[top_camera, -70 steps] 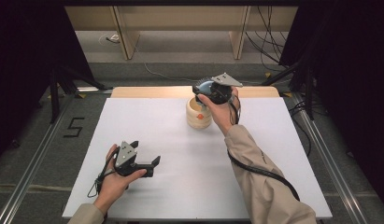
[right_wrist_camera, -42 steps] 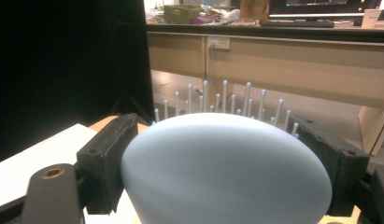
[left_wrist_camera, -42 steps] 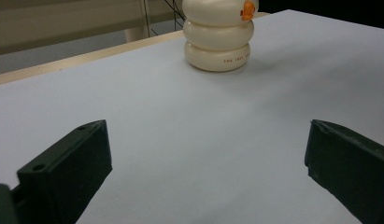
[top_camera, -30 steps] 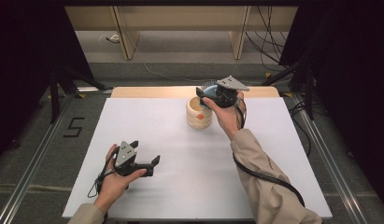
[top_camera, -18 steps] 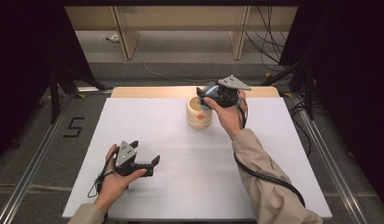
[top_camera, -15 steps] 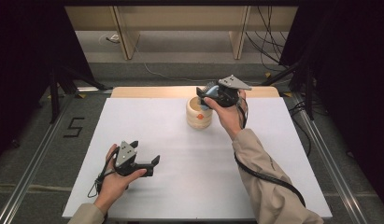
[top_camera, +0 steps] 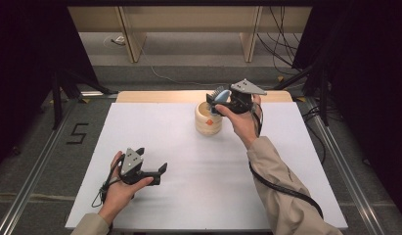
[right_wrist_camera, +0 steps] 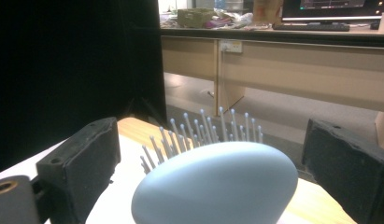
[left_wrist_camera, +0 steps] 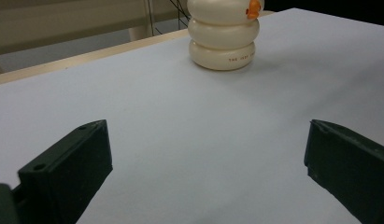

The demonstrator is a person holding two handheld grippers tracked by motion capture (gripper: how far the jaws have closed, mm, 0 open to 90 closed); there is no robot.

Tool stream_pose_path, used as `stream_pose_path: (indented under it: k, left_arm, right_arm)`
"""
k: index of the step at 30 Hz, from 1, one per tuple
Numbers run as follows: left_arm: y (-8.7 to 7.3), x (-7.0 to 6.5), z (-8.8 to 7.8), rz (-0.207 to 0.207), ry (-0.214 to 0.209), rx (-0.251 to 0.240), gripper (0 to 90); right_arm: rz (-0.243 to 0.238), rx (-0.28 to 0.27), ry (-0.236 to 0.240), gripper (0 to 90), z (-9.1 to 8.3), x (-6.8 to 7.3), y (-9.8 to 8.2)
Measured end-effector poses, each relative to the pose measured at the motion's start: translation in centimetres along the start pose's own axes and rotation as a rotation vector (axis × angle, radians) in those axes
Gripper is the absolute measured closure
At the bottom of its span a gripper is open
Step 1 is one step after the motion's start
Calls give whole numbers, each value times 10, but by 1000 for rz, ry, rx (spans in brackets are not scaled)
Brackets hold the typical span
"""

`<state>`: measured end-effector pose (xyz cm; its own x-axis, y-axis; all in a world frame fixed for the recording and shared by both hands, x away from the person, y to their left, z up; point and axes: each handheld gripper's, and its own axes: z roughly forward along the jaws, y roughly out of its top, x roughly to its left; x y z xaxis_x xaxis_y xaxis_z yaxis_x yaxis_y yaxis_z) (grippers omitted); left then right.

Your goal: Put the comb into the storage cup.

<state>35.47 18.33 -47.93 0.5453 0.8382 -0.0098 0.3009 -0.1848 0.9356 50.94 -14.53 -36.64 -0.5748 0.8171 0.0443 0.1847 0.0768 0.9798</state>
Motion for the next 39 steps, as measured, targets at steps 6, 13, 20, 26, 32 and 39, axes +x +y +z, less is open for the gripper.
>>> stream_pose_path:
  k: [6,13,20,26,32,39]
  left_arm:
    - [0,0,0,2,-1,1,4]
    - [0,1,-1,-4,8,0,2]
    - [2,0,-1,-3,3,-5,1]
    - [2,1,-1,-2,5,-6,0]
    - [2,0,-1,2,6,-4,0]
    - [2,0,-1,1,6,-6,0]
  right_arm:
    - [13,0,15,52,-7,-2,-3]
    - [16,-2,28,49,-18,-2,-6]
    - [22,12,48,45,-29,-1,-10]
    - [10,22,60,41,-37,1,-11]
    - [8,34,72,42,-46,0,-15]
    - [0,54,79,42,-54,2,-24]
